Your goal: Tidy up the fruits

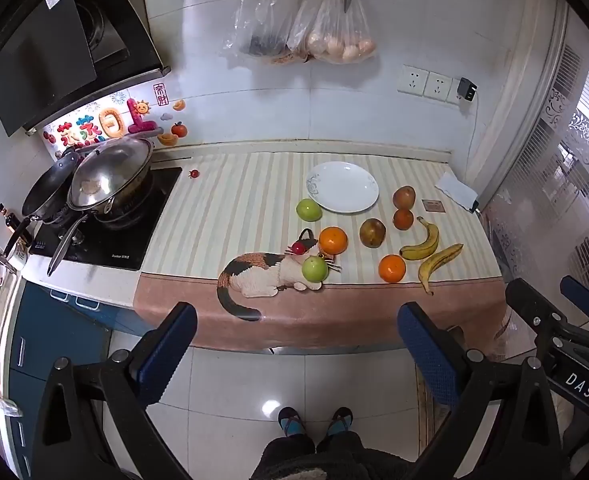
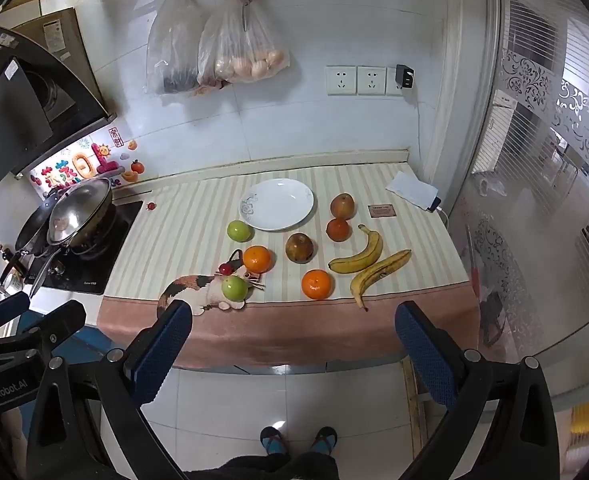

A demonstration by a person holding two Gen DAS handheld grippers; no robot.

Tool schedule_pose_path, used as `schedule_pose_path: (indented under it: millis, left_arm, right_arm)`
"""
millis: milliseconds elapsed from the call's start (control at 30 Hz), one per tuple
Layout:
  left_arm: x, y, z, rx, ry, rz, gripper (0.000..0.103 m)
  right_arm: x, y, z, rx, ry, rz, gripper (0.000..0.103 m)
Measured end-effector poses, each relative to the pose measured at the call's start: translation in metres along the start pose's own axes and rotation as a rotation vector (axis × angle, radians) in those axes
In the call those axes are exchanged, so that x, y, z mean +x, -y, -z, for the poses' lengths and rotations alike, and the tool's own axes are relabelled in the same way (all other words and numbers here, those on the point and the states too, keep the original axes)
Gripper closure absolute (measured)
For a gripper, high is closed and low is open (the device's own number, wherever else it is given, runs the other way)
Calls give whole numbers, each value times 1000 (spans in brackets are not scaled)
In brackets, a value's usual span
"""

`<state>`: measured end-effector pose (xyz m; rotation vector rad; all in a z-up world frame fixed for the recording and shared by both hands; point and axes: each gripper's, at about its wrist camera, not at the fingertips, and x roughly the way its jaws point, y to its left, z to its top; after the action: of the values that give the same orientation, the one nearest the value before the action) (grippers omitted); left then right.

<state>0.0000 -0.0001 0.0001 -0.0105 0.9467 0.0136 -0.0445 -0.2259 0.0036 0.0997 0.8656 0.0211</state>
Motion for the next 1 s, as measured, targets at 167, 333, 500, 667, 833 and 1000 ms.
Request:
schedule_pose_path:
  millis: [167,333,500,667,833,1000]
  left_arm:
    - [0,0,0,-2,-1,2,0]
    - [1,1,2,-3,-3,6,0]
    - [4,5,-1,-2,-4,12,0]
    - [4,8,0,-6,-6,13,0]
    - [4,7,-1,-7,-5,10,0]
    - [4,9,-3,-8,-6,9,0]
  right_arm:
    - [0,0,-1,0,1,1,0]
    - [1,0,-1,1,-1,-1,0]
    - [1,0,-1,3,-4,-3,0]
    - [0,2,-2,3,-6,-4,0]
    - [0,0,0,2,-6,-5,0]
    - [-1,3,-3,3,-6,-11,0]
